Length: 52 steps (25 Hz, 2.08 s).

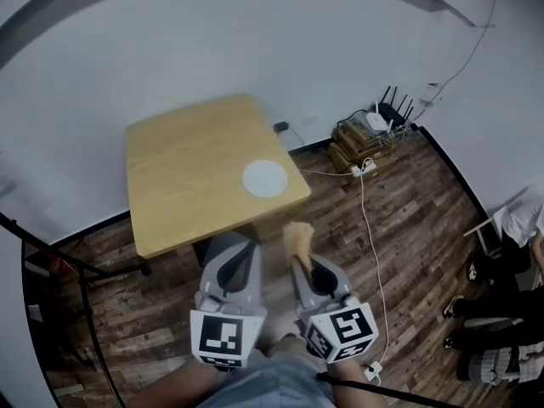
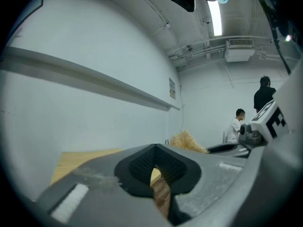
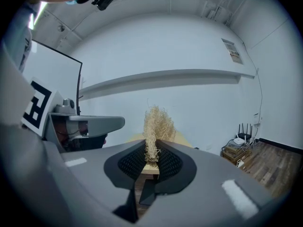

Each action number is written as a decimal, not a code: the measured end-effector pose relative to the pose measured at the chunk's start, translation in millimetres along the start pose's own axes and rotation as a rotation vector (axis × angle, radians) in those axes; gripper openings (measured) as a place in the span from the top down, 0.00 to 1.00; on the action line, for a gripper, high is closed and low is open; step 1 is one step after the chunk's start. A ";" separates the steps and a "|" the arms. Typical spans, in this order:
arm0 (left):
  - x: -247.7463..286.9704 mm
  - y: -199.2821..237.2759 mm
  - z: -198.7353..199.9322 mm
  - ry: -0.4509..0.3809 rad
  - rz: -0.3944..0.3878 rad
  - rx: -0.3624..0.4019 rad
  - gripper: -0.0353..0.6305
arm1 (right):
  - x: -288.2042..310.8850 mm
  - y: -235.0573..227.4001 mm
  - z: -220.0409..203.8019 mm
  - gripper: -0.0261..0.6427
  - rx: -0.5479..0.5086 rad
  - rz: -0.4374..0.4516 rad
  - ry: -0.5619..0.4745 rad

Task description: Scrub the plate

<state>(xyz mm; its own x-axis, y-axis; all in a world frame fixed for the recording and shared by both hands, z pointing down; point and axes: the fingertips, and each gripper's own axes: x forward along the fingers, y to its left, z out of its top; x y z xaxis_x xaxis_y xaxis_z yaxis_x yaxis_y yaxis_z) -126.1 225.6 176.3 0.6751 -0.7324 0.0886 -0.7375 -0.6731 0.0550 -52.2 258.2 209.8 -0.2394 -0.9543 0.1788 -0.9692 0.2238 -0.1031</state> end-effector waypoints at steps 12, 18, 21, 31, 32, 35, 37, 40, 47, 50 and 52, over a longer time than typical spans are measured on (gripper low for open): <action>92.0 -4.3 -31.0 0.114 0.034 0.026 0.92 | 50.9 -86.7 -4.6 0.89 0.019 0.013 0.025; 162.9 1.9 -47.6 0.199 0.105 0.055 0.92 | 109.1 -151.2 -2.8 0.89 0.057 0.104 0.056; 196.6 3.5 -44.7 0.219 0.162 0.031 0.92 | 134.0 -176.2 2.9 0.89 0.075 0.169 0.068; 252.2 27.9 -9.1 0.168 0.315 0.059 0.92 | 195.7 -204.8 39.7 0.89 0.051 0.342 0.044; 254.5 32.2 -4.9 0.161 0.330 0.061 0.92 | 201.1 -204.0 43.8 0.89 0.047 0.357 0.039; 258.8 46.7 3.5 0.154 0.373 0.061 0.92 | 216.1 -200.2 52.4 0.89 0.040 0.396 0.035; 258.9 57.3 4.8 0.161 0.397 0.056 0.92 | 224.9 -196.5 53.3 0.89 0.040 0.413 0.044; 260.2 75.7 0.0 0.180 0.424 0.041 0.92 | 240.3 -191.5 49.5 0.89 0.044 0.431 0.068; 265.7 116.0 -38.3 0.262 0.459 -0.039 0.92 | 275.8 -181.0 18.1 0.89 0.050 0.444 0.171; 269.8 128.4 -62.0 0.299 0.459 -0.109 0.92 | 292.0 -179.0 -6.5 0.89 0.059 0.438 0.229; 269.5 133.8 -81.1 0.326 0.449 -0.145 0.92 | 298.9 -177.1 -25.7 0.89 0.069 0.426 0.274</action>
<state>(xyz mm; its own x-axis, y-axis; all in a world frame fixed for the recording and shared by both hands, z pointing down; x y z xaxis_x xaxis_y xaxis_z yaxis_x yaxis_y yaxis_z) -44.4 -53.5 288.2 0.2713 -0.8584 0.4353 -0.9611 -0.2658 0.0748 46.3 -61.5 306.6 -0.6276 -0.6926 0.3555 -0.7785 0.5590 -0.2853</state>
